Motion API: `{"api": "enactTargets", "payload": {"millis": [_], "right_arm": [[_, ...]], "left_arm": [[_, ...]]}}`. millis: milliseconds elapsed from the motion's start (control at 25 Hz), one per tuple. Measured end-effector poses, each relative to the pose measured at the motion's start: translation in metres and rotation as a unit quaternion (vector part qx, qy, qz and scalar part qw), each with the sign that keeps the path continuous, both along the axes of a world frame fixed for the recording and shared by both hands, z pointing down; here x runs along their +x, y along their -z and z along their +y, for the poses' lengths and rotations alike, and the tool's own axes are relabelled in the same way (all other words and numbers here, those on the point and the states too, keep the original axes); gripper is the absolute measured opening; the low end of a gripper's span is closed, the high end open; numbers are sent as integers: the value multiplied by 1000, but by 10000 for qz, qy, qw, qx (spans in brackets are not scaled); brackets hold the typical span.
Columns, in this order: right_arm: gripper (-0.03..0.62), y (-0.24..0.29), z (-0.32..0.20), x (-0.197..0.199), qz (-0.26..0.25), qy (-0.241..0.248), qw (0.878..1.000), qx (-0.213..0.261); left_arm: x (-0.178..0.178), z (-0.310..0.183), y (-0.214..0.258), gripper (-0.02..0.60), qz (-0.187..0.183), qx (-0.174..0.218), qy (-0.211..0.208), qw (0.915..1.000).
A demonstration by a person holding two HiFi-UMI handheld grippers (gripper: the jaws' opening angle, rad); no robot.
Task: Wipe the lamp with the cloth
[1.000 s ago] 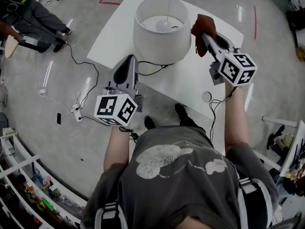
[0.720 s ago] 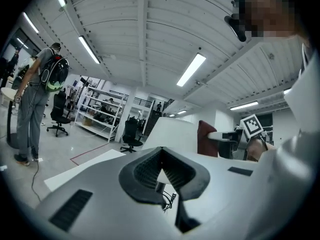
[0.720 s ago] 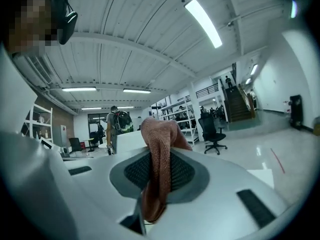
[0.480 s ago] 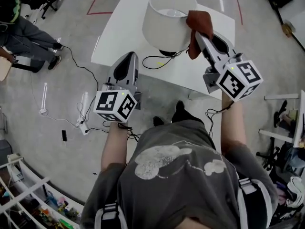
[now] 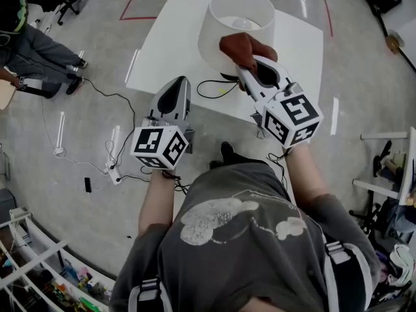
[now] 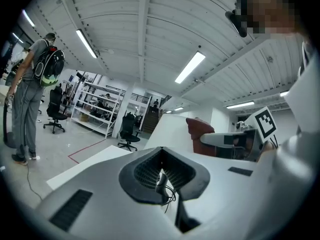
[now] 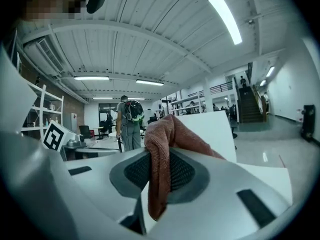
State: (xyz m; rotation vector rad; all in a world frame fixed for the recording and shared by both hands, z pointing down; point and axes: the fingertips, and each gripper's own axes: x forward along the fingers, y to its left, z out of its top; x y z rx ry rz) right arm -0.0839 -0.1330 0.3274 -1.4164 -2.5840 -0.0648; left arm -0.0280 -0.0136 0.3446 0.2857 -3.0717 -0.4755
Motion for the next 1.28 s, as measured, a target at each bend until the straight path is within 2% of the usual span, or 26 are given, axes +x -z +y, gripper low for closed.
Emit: {"api": "enactTargets", "payload": {"millis": [280,480,640,880,1080,1280], "right_arm": [[58,-46,20,16,487,334,9978,314],[58,-76,44,22,735,159,9961,467],[58,-87,53,20,819,-489,9943,485],[58,-107,53,33,1110,-1537,9810,408],[58,-91,66,37,963,-2227,9700,170],[58,-44,72,38,557,-2812,9580,1]], "left_arm": [[-21,7,-5,6,116,-54,-52,9999],[-33,29,-15,8,187,-10,-438,9989],[-47,41,-16,8,148,17,-1025,9946],[-46,56,-29,8,254,-3,-1788,9836],[-46,83,-31,8,214,-39,-2276,9735],[-39,105,-20,8,99,7,-2607,9654]]}}
